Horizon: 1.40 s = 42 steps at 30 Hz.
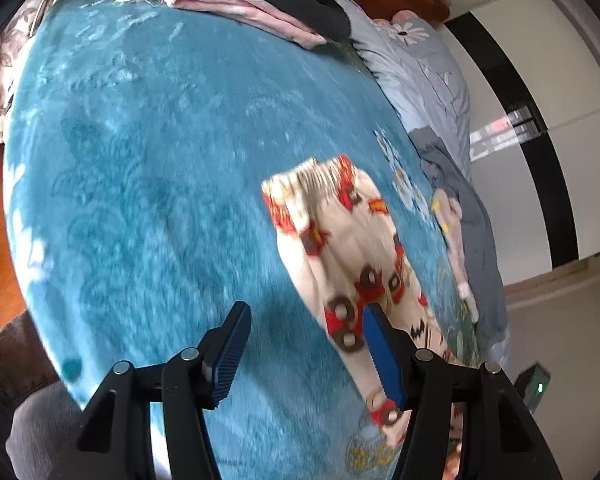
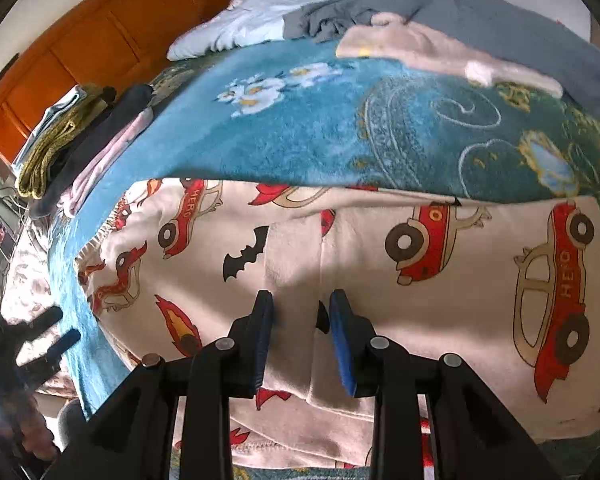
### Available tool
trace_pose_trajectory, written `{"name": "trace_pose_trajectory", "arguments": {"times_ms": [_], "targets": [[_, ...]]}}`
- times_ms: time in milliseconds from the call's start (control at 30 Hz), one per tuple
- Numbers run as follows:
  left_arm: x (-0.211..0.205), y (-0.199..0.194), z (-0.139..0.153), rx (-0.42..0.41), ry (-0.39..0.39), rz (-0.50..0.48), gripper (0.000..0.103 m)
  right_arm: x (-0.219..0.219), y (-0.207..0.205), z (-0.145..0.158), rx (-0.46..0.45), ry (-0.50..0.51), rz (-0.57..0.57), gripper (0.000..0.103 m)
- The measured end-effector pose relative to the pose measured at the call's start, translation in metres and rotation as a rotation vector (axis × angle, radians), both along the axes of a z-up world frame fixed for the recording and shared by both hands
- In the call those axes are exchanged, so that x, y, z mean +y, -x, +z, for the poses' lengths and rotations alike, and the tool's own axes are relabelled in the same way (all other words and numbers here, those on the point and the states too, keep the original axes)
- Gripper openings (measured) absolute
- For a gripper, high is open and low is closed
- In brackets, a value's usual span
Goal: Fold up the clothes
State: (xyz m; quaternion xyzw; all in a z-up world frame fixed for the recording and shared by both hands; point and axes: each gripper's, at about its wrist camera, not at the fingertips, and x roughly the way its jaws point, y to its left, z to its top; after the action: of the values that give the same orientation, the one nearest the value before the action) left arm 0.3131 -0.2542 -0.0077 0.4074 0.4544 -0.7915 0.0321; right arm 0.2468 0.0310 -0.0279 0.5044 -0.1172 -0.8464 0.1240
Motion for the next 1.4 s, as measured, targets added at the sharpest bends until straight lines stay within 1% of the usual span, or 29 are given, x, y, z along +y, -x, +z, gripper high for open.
{"name": "trace_pose_trajectory", "arguments": {"times_ms": [100, 267, 300, 367, 400, 433, 467, 500, 533, 600, 633, 733, 800, 867, 933, 1000, 1033, 1133, 1167, 1233, 1300, 1367, 1400], "targets": [[-0.012, 0.013, -0.006, 0.016, -0.055, 0.023, 0.062, 0.009, -0.004, 0.008, 0.021, 0.051, -0.021, 0.03], [-0.025, 0.037, -0.019, 0.021, -0.114, 0.046, 0.062, 0.024, -0.01, 0.022, 0.057, 0.137, -0.056, 0.031], [-0.025, 0.04, -0.021, 0.021, -0.122, 0.049, 0.06, 0.027, -0.011, 0.024, 0.062, 0.15, -0.062, 0.032], [-0.025, 0.046, -0.024, 0.022, -0.127, 0.049, 0.059, 0.037, -0.017, 0.022, 0.059, 0.152, -0.078, 0.032], [-0.024, 0.048, -0.023, 0.027, -0.119, 0.049, 0.051, 0.042, -0.019, 0.02, 0.054, 0.154, -0.089, 0.032], [-0.023, 0.05, -0.022, 0.029, -0.107, 0.047, 0.046, 0.047, -0.021, 0.018, 0.046, 0.158, -0.1, 0.032], [-0.021, 0.053, -0.021, 0.024, -0.086, 0.041, 0.037, 0.052, -0.023, 0.015, 0.039, 0.162, -0.111, 0.032], [-0.019, 0.055, -0.02, 0.02, -0.064, 0.035, 0.023, 0.058, -0.025, 0.013, 0.033, 0.168, -0.125, 0.032], [-0.018, 0.057, -0.019, 0.017, -0.045, 0.031, 0.017, 0.064, -0.028, 0.01, 0.027, 0.173, -0.139, 0.032], [-0.016, 0.059, -0.014, 0.02, -0.024, 0.034, 0.013, 0.079, -0.033, 0.005, 0.015, 0.185, -0.176, 0.032], [-0.014, 0.059, -0.009, 0.039, -0.011, 0.033, 0.012, 0.086, -0.035, 0.003, 0.009, 0.195, -0.192, 0.032], [-0.009, 0.059, 0.017, 0.108, 0.047, 0.019, 0.01, 0.105, -0.041, 0.0, 0.004, 0.216, -0.237, 0.032], [-0.005, 0.061, 0.034, 0.135, 0.093, 0.004, 0.01, 0.117, -0.045, 0.0, 0.009, 0.227, -0.261, 0.032], [-0.004, 0.062, 0.046, 0.148, 0.145, -0.004, 0.01, 0.128, -0.049, 0.0, 0.013, 0.248, -0.281, 0.032], [-0.01, 0.059, 0.051, 0.151, 0.156, 0.025, 0.01, 0.135, -0.052, 0.001, 0.019, 0.27, -0.294, 0.032], [-0.02, 0.053, 0.054, 0.128, 0.167, 0.068, 0.01, 0.141, -0.055, 0.004, 0.034, 0.282, -0.292, 0.032], [-0.018, 0.052, 0.059, 0.125, 0.185, 0.062, 0.01, 0.143, -0.056, 0.006, 0.041, 0.286, -0.289, 0.032], [0.017, 0.055, 0.087, 0.162, 0.293, -0.04, 0.01, 0.148, -0.06, 0.006, 0.053, 0.295, -0.288, 0.032], [0.034, 0.054, 0.1, 0.197, 0.32, -0.088, 0.01, 0.15, -0.06, 0.006, 0.054, 0.301, -0.291, 0.032], [0.067, 0.059, 0.123, 0.273, 0.326, -0.184, 0.01, 0.152, -0.06, 0.005, 0.052, 0.317, -0.297, 0.032], [0.11, 0.065, 0.142, 0.339, 0.339, -0.287, 0.01, 0.155, -0.061, 0.005, 0.055, 0.326, -0.303, 0.032], [0.154, 0.074, 0.15, 0.365, 0.341, -0.392, 0.01, 0.158, -0.062, 0.006, 0.062, 0.333, -0.309, 0.032], [0.172, 0.079, 0.149, 0.366, 0.338, -0.429, 0.01, 0.16, -0.063, 0.006, 0.065, 0.336, -0.313, 0.032]]}}
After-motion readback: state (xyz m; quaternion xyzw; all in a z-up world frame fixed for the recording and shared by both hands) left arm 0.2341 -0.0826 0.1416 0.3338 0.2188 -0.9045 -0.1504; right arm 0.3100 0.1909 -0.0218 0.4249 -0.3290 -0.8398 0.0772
